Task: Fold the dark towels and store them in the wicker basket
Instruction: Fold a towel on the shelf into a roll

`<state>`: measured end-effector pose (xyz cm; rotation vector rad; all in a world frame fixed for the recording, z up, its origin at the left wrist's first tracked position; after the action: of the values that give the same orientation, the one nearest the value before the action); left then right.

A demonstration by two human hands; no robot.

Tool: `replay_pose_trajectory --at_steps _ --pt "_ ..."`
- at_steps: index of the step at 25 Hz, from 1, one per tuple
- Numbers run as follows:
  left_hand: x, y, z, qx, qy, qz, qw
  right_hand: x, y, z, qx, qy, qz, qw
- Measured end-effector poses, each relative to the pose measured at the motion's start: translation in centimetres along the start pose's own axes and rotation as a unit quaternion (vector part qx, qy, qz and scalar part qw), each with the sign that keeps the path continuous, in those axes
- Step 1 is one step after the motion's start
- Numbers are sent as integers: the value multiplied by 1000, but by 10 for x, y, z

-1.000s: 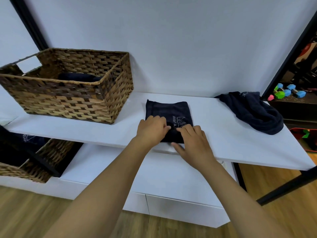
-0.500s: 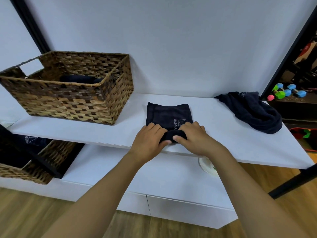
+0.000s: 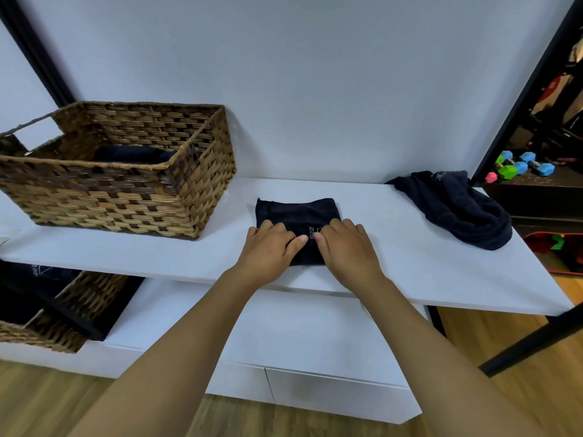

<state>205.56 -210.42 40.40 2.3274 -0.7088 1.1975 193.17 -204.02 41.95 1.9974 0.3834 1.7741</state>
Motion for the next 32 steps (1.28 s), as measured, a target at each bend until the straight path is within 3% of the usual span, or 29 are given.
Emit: replay_pose_trajectory --at_steps 3,6,10,11,13,15,16,19,21,24,28,32 --pt "7 -10 -3 -7 -31 -76 997 -4 13 -3 -29 32 75 996" --pt "10 -31 -18 -99 51 -203 973 -24 14 -18 -88 102 183 974" --pt "-1 -30 -27 -134 117 -194 965 -36 14 -27 -154 139 280 937" --pt "1 -24 -28 -117 131 -187 967 -34 12 -25 -153 123 272 942" --pt "7 -7 -28 -60 141 -147 977 -13 8 -17 -117 44 128 984" --pt "1 17 -20 -1 122 -62 991 4 -10 -2 -72 -50 -2 996" --pt "-3 28 -13 31 94 -21 995 7 -18 3 -60 -76 -31 995" --pt "-13 47 4 115 27 82 990 3 -25 5 -50 -94 -35 994" --pt "-15 52 3 109 35 92 989 0 -15 -2 -64 -78 -32 994" --pt "0 44 -8 48 37 -21 998 0 -3 -11 -87 -21 -10 996" --pt "5 -4 -25 -72 90 -198 973 -17 14 -29 -117 79 136 981" --pt "-8 -26 -37 -130 169 -181 960 -31 18 -39 -133 193 261 936"
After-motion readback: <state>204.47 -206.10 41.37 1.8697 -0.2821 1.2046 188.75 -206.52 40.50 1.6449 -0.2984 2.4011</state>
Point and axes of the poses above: each hand's wrist, its own y-axis towards the middle knuckle, its own x-axis out of the back of the hand, z = x × y, the point moved 9 cm from there along y, towards the middle knuckle, and after that the axes turned 15 degrees about -y, right-handed, at the moved point
